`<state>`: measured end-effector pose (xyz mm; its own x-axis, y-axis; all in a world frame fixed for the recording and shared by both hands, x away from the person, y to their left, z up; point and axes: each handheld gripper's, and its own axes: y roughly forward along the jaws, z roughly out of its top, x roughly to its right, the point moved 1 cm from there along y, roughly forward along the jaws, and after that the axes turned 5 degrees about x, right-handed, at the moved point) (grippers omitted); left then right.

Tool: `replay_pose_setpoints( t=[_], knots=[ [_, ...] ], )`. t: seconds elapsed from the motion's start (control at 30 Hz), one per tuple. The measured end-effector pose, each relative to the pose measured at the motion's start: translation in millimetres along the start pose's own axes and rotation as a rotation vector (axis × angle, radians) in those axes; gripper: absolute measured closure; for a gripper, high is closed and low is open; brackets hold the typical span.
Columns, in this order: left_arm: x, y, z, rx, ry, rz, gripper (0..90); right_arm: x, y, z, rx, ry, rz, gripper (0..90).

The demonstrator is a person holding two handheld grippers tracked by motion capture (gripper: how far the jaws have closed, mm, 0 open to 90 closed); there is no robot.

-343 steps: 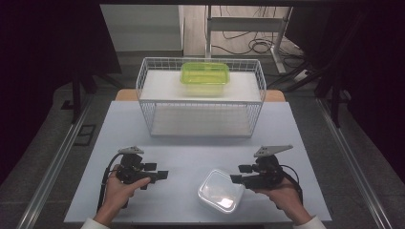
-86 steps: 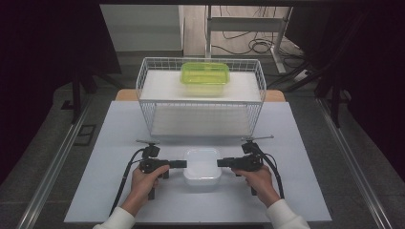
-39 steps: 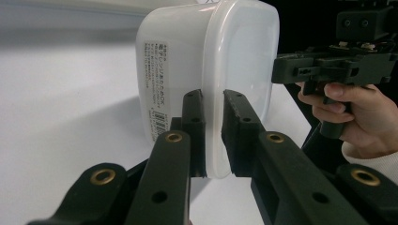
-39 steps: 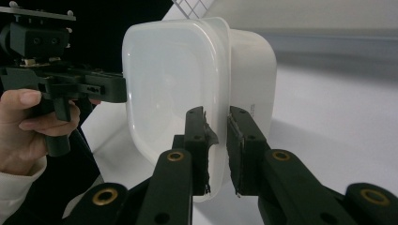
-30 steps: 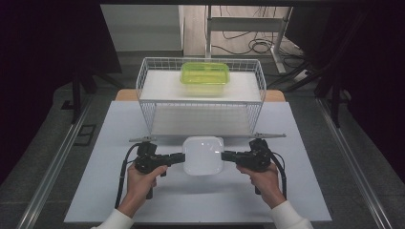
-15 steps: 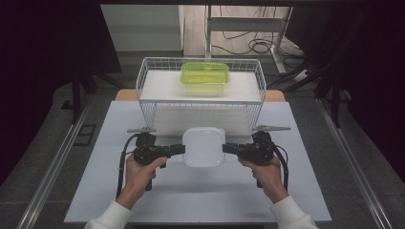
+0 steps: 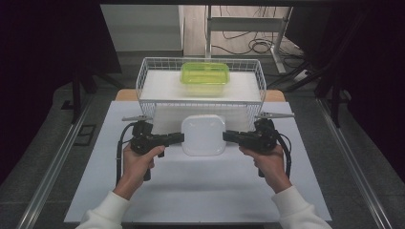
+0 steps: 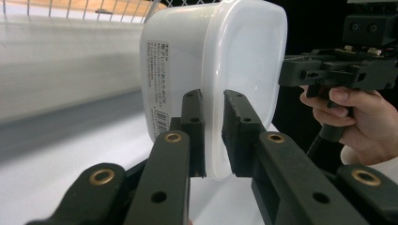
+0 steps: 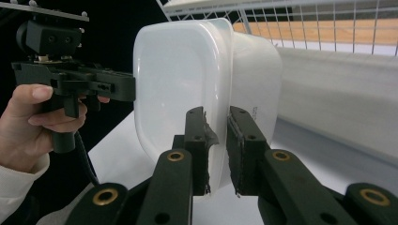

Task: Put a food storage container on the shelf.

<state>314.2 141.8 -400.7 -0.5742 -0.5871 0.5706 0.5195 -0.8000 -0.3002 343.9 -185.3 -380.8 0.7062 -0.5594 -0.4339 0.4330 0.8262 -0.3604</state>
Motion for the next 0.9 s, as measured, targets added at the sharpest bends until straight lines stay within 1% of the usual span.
replay_pose_setpoints(
  t=[0.17,0.27,0.4,0.5,0.67,0.77,0.9],
  knots=[
    [2.5,-0.4,13.1,0.005,0.010,0.001,79.3,-1.4,-0.6,11.3,0.015,-0.007,0.002,78.2],
    [3.2,0.2,19.2,0.009,0.005,-0.006,79.3,-0.4,-1.5,16.4,0.026,-0.005,0.005,78.2],
    [4.5,2.0,27.0,0.007,0.019,-0.006,79.3,1.2,-2.8,21.7,0.035,-0.001,0.006,78.2],
    [6.9,2.6,33.9,0.012,0.027,-0.007,79.3,1.5,-4.5,27.2,0.043,-0.006,0.006,78.2],
    [11.5,1.8,48.2,0.015,0.053,-0.011,79.3,0.8,-7.7,38.8,0.062,-0.018,0.007,78.3],
    [13.0,1.6,56.7,0.017,0.064,-0.010,79.4,0.9,-8.4,45.4,0.071,-0.017,0.009,78.3],
    [15.2,1.6,67.9,0.027,0.071,-0.007,79.4,1.0,-8.7,56.1,0.083,-0.019,0.011,78.3]
  ],
)
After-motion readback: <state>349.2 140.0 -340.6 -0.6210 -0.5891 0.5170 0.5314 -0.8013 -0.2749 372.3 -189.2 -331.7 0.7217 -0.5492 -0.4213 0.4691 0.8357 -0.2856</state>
